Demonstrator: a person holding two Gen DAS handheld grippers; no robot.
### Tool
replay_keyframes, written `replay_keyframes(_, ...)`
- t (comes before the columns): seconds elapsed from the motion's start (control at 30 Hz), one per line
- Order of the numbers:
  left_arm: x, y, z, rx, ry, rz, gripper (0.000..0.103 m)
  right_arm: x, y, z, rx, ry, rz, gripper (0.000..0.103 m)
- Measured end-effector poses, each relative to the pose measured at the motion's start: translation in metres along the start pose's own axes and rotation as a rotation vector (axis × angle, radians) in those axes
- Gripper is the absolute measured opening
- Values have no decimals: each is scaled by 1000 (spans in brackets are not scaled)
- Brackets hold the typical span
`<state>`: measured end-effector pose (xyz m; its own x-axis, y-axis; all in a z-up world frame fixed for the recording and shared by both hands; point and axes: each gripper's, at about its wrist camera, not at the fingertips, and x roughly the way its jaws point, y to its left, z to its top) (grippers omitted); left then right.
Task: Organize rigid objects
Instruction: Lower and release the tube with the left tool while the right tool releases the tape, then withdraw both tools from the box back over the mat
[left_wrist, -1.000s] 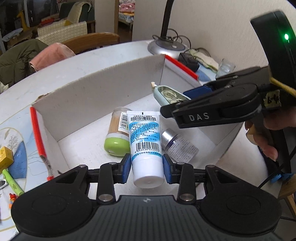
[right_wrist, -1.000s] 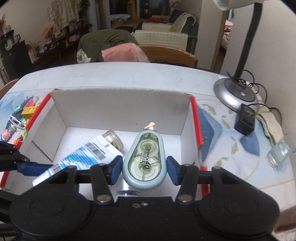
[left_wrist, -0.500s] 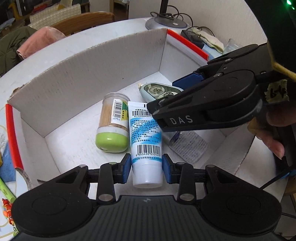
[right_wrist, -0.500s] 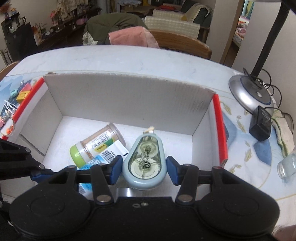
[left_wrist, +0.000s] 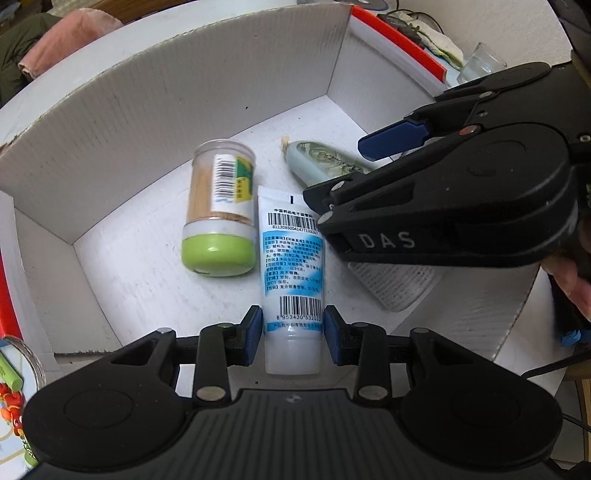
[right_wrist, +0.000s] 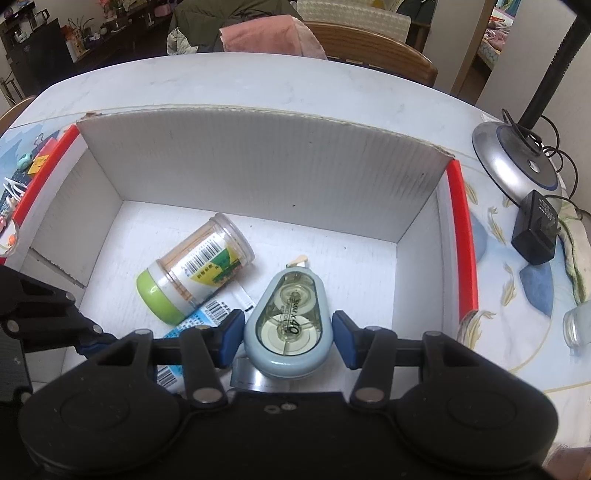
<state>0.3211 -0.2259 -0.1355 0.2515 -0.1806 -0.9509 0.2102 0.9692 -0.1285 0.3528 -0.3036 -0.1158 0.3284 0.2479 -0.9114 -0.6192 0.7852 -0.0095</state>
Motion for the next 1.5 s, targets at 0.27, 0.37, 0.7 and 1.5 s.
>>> replay_keyframes(0.27, -7, 4, -6, -8, -32, -10, 40, -11, -1, -4, 24, -42, 11, 60)
replay_keyframes(0.37, -14, 6, -12, -19, -66, -20, 42, -18, 1, -8, 32, -65, 27, 60)
replay_keyframes(0.7, -44, 2, -18, -28, -195, -47, 42, -49, 7, -16, 47, -133, 33, 61)
replay_keyframes(1.5, -153, 38, -85, -60, -456, -42, 42, -149, 57, -43, 132, -335, 45, 74)
